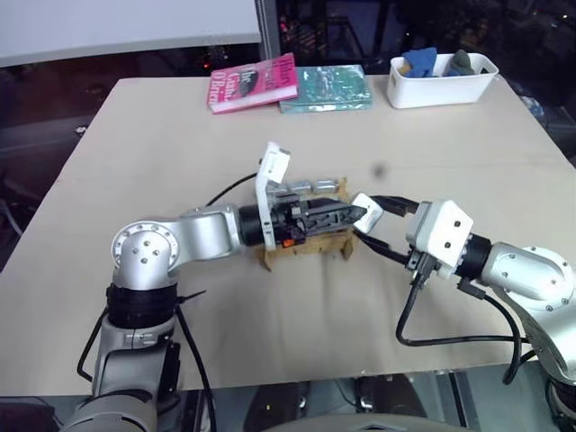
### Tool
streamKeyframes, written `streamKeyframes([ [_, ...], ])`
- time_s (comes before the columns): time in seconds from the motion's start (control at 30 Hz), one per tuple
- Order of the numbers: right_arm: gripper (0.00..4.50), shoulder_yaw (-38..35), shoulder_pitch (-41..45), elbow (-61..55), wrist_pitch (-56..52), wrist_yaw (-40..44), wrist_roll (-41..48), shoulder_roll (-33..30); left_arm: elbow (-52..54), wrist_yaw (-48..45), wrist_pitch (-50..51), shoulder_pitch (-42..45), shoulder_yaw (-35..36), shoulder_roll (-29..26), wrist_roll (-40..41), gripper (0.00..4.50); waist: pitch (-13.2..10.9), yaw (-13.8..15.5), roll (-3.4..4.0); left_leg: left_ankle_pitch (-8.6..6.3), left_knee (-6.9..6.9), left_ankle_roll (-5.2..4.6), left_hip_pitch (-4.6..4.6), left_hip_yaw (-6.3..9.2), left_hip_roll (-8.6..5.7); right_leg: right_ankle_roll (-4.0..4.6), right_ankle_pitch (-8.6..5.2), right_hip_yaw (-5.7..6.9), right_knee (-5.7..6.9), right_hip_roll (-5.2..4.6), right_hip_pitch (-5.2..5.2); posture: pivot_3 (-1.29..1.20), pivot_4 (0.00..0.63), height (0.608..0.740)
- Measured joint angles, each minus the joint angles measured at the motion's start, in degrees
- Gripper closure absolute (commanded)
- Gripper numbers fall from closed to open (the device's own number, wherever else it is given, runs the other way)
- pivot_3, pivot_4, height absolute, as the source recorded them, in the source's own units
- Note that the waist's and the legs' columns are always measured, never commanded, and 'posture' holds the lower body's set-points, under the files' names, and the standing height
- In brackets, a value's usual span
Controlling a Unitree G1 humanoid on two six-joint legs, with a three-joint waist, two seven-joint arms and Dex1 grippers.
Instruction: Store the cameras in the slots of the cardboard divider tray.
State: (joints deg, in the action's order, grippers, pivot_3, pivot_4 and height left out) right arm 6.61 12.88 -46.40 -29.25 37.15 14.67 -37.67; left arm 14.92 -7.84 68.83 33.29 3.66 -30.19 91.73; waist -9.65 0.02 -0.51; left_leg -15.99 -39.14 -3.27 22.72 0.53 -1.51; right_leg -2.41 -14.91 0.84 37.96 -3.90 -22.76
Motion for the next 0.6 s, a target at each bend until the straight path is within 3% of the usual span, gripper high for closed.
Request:
streamKeyframes([
  [0.07,2.34,0.24,0.00,-0.20,0.00,-0.15,-0.33,0.04,-0.42,0.15,-0.02,0.34,-0.08,-0.04,0.13,0.90,0.00,0.32,0.00,0.01,0.00,0.01,0.00,0.00,0.00,0.00,0.00,0.01,0.00,0.00,0.00,0.00,0.150,0.740],
  [0.17,2.34,0.29,0.00,-0.80,-0.22,-0.20,-0.15,0.32,-1.01,-0.01,-0.02,0.61,-0.35,-0.09,0.53,2.23,0.00,0.65,0.00,0.01,0.00,0.02,0.00,0.00,0.00,0.00,0.00,0.01,0.00,0.01,0.00,0.00,0.150,0.740],
  [0.27,1.11,0.26,0.06,-0.81,-0.77,-0.13,0.71,0.82,-1.10,-0.32,-0.01,1.27,-0.76,-0.33,1.67,3.57,0.00,0.72,0.00,0.01,0.00,0.03,0.00,0.00,0.00,0.00,0.00,0.02,-0.01,-0.01,0.00,0.00,0.150,0.740],
  [0.3,0.74,0.26,0.21,-0.92,-0.77,-0.11,1.23,1.13,-1.30,-0.32,0.02,1.32,-0.90,-0.59,1.74,3.82,0.00,0.72,0.00,0.02,0.00,0.03,0.00,0.00,-0.01,0.00,0.00,0.02,-0.01,-0.01,0.00,0.00,0.150,0.740],
  [0.33,0.16,0.26,0.54,-1.04,-0.78,-0.13,1.45,1.29,-1.86,-0.31,0.02,1.33,-0.99,-0.80,1.79,3.78,0.00,0.72,0.00,0.02,0.00,0.03,0.00,0.00,-0.01,0.00,0.00,0.02,0.00,0.00,0.00,0.00,0.150,0.740],
  [0.37,0.00,0.26,0.85,-1.06,-0.78,-0.16,1.50,1.30,-2.21,-0.26,0.01,1.33,-1.03,-0.87,1.79,3.78,0.00,0.72,0.00,0.02,0.00,0.03,0.00,0.00,-0.01,0.00,0.00,0.02,0.00,0.00,0.00,0.00,0.150,0.740],
  [0.6,0.00,-0.29,0.39,-2.50,-1.96,-4.28,-0.66,2.09,-3.92,-3.26,-0.94,2.88,-1.41,-1.76,-1.15,3.78,0.00,0.79,0.00,0.02,0.00,0.04,0.01,0.01,-0.03,0.00,0.00,0.05,-0.01,0.00,0.00,0.00,0.150,0.740],
])
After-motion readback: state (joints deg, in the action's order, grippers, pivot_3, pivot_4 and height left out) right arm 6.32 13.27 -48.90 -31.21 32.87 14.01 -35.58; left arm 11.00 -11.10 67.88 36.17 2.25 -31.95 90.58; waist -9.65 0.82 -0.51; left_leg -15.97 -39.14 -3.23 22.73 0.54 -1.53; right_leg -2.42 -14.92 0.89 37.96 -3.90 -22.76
